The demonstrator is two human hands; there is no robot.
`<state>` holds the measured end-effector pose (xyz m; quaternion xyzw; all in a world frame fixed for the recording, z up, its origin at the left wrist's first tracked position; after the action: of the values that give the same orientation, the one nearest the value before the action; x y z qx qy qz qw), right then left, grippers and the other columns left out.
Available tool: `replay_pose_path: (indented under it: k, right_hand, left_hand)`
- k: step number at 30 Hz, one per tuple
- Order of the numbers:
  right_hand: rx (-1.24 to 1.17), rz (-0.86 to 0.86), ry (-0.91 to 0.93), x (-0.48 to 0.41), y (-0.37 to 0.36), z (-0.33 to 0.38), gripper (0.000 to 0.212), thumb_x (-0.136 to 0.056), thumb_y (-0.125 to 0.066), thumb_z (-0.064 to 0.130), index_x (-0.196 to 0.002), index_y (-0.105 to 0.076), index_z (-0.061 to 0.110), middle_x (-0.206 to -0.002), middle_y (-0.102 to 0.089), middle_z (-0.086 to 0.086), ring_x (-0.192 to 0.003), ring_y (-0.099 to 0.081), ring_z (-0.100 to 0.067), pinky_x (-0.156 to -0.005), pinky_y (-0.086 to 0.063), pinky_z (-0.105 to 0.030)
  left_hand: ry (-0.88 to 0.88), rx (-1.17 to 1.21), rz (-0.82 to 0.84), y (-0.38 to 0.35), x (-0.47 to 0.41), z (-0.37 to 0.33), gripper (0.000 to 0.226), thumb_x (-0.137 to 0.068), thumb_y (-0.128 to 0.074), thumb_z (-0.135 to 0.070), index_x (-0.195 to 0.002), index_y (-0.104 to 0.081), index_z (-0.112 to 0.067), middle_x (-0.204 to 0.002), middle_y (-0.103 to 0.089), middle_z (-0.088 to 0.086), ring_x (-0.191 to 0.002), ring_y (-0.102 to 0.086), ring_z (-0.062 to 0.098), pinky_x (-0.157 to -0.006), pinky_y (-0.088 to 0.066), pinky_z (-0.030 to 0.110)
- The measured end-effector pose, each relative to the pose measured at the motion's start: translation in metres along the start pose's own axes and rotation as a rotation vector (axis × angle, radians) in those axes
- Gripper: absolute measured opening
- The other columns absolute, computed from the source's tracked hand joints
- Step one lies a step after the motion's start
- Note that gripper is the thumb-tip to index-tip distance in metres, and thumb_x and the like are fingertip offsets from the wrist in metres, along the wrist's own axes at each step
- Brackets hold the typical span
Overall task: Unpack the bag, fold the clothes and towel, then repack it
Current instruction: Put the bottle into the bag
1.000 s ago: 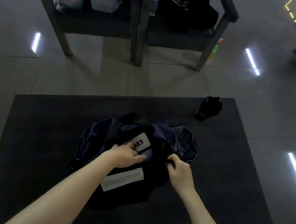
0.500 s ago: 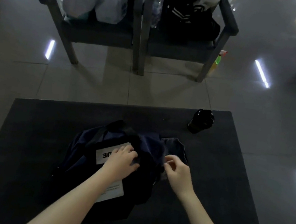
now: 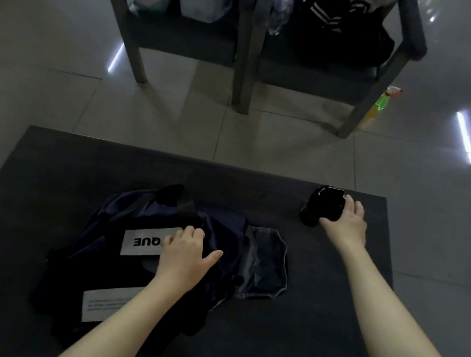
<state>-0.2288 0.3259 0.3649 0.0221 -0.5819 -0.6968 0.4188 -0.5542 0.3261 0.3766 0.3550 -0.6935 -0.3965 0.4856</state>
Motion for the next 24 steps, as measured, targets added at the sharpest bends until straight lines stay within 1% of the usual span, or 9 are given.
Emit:
replay_pose_path:
  k: [3,6,8,11,15,19,22,24]
  right_hand:
    - [0.024,0.053,-0.041,-0.025,-0.004,0.001,0.089,-0.084,-0.066,0.029,-0.151,-0.007,0.030,-0.159,0.003,0.000,-0.140,-0.018,-0.036,-0.109,-0.030,-0.055]
    - [0.010,0.100,-0.045,-0.044,-0.010,0.002,0.097,-0.081,-0.070,0.029,-0.151,-0.003,0.031,-0.159,0.006,0.000,-0.141,-0.016,-0.037,-0.109,-0.028,-0.056]
    - [-0.014,0.103,-0.024,-0.051,-0.016,0.001,0.099,-0.080,-0.073,0.028,-0.150,-0.003,0.032,-0.159,0.000,-0.002,-0.139,-0.019,-0.038,-0.108,-0.030,-0.057]
    - [-0.023,0.043,0.016,-0.057,-0.021,0.001,0.093,-0.077,-0.074,0.027,-0.147,-0.013,0.030,-0.151,-0.016,-0.010,-0.133,-0.027,-0.041,-0.103,-0.037,-0.056]
    - [-0.021,0.009,0.024,-0.056,-0.025,0.001,0.089,-0.074,-0.077,0.028,-0.141,-0.019,0.026,-0.146,-0.021,-0.016,-0.130,-0.029,-0.045,-0.101,-0.037,-0.053]
    - [0.073,0.014,0.078,-0.039,-0.032,0.000,0.086,-0.071,-0.078,0.036,-0.135,-0.022,0.022,-0.139,-0.033,-0.019,-0.125,-0.034,-0.044,-0.099,-0.037,-0.046]
    - [-0.002,0.041,0.118,-0.013,-0.039,0.000,0.085,-0.068,-0.079,0.038,-0.133,-0.026,0.022,-0.134,-0.037,-0.017,-0.120,-0.039,-0.043,-0.097,-0.039,-0.045]
    - [-0.047,0.051,0.166,0.012,-0.044,-0.001,0.087,-0.066,-0.080,0.036,-0.134,-0.028,0.022,-0.133,-0.038,-0.016,-0.117,-0.041,-0.042,-0.096,-0.039,-0.045]
  left_hand:
    - [0.040,0.008,-0.017,-0.008,-0.005,-0.004,0.052,-0.091,-0.041,-0.060,-0.121,-0.048,-0.018,-0.119,-0.048,-0.002,-0.113,-0.046,0.019,-0.096,-0.039,0.034]
    - [0.056,-0.023,-0.025,-0.017,-0.006,-0.009,0.050,-0.092,-0.042,-0.058,-0.123,-0.048,-0.018,-0.120,-0.048,-0.001,-0.113,-0.045,0.019,-0.093,-0.041,0.032]
    - [0.071,-0.038,-0.040,-0.022,-0.006,-0.011,0.049,-0.093,-0.041,-0.056,-0.124,-0.047,-0.019,-0.121,-0.047,-0.001,-0.114,-0.045,0.019,-0.094,-0.040,0.032]
    - [0.081,-0.030,-0.064,-0.025,-0.005,-0.013,0.046,-0.094,-0.042,-0.052,-0.125,-0.048,-0.019,-0.121,-0.048,0.001,-0.114,-0.046,0.021,-0.094,-0.039,0.034]
    - [0.081,-0.016,-0.091,-0.023,-0.002,-0.015,0.040,-0.095,-0.043,-0.047,-0.123,-0.050,-0.019,-0.120,-0.048,0.001,-0.112,-0.046,0.021,-0.092,-0.039,0.033]
    - [0.063,0.025,-0.128,-0.020,-0.001,-0.014,0.030,-0.095,-0.046,-0.040,-0.114,-0.055,-0.019,-0.110,-0.051,-0.001,-0.105,-0.048,0.019,-0.088,-0.042,0.033]
    - [0.051,0.047,-0.163,-0.017,0.001,-0.012,0.023,-0.094,-0.052,-0.034,-0.105,-0.061,-0.016,-0.102,-0.057,-0.001,-0.097,-0.053,0.020,-0.083,-0.043,0.034]
    - [0.047,0.084,-0.205,-0.012,0.004,-0.009,0.017,-0.091,-0.058,-0.029,-0.095,-0.065,-0.014,-0.092,-0.060,0.000,-0.088,-0.057,0.022,-0.076,-0.045,0.037]
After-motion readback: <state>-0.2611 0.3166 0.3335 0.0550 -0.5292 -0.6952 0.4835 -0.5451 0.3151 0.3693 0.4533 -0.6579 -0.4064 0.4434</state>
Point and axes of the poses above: each hand's wrist, its own x-axis away from the middle knuckle, its own y-axis out of the back of the hand, z = x × y, the point moved 2 cm from there along -x, towards the middle knuckle
